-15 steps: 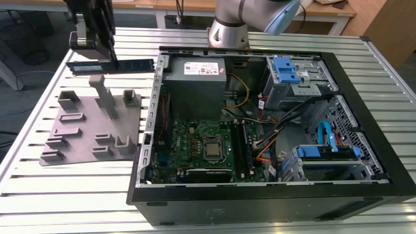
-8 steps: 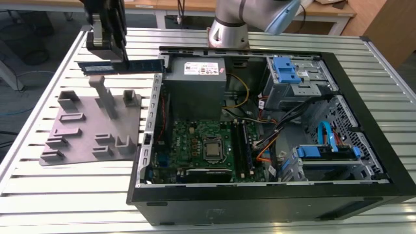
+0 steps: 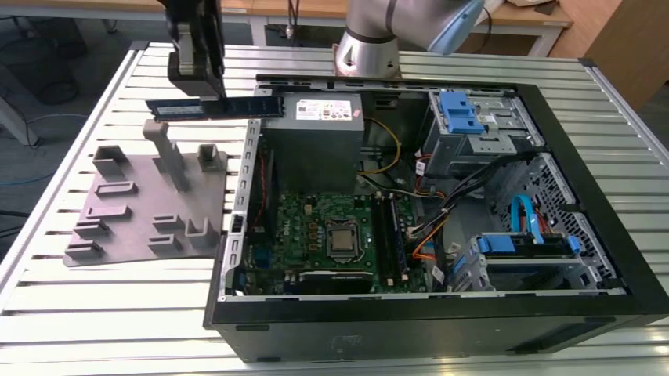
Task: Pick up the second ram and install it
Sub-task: 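Pick up the second ram and move it above second insertion slot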
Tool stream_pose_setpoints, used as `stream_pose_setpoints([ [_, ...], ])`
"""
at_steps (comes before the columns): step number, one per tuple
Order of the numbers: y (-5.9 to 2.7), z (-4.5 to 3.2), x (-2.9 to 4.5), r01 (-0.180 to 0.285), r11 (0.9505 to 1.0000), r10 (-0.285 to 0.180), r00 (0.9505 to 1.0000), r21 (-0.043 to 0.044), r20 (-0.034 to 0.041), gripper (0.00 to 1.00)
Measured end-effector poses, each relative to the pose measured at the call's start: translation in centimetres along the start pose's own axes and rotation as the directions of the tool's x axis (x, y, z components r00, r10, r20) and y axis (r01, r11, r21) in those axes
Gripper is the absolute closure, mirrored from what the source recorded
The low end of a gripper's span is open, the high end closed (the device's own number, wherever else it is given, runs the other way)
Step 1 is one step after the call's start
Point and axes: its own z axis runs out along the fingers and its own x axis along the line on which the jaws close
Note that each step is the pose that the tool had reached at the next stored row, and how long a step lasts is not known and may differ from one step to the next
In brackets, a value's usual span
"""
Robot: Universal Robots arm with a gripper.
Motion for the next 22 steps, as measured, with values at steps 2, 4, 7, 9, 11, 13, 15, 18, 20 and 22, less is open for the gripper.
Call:
stream_pose_setpoints([
  [2,-0.47,-0.02,0.04,0.0,1.0,0.0,1.0,-0.0003,0.0,0.86],
  [4,-0.94,-0.04,0.08,0.0,1.0,0.0,1.0,-0.0004,0.0001,0.86],
  [7,-1.65,-0.07,0.13,0.0,1.0,0.0,1.0,-0.0008,0.0001,0.86],
  [9,-2.12,-0.09,0.17,0.0,1.0,0.0,1.0,-0.001,0.0002,0.86],
  [11,-2.61,-0.11,0.22,0.0,1.0,0.0,1.0,-0.0013,0.0001,0.86],
  [13,-3.11,-0.13,0.26,0.0,1.0,0.0,1.0,-0.0016,0.0001,0.86],
  [15,-3.61,-0.15,0.3,0.0,1.0,0.0,1.0,-0.002,0.0002,0.86],
  [18,-4.33,-0.18,0.36,0.0,1.0,0.0,1.0,-0.0023,0.0002,0.86],
  [20,-4.82,-0.2,0.4,0.0,1.0,0.0,1.0,-0.0027,0.0003,0.86],
  [22,-5.28,-0.22,0.43,0.0,1.0,0.0,1.0,-0.0029,0.0003,0.86],
])
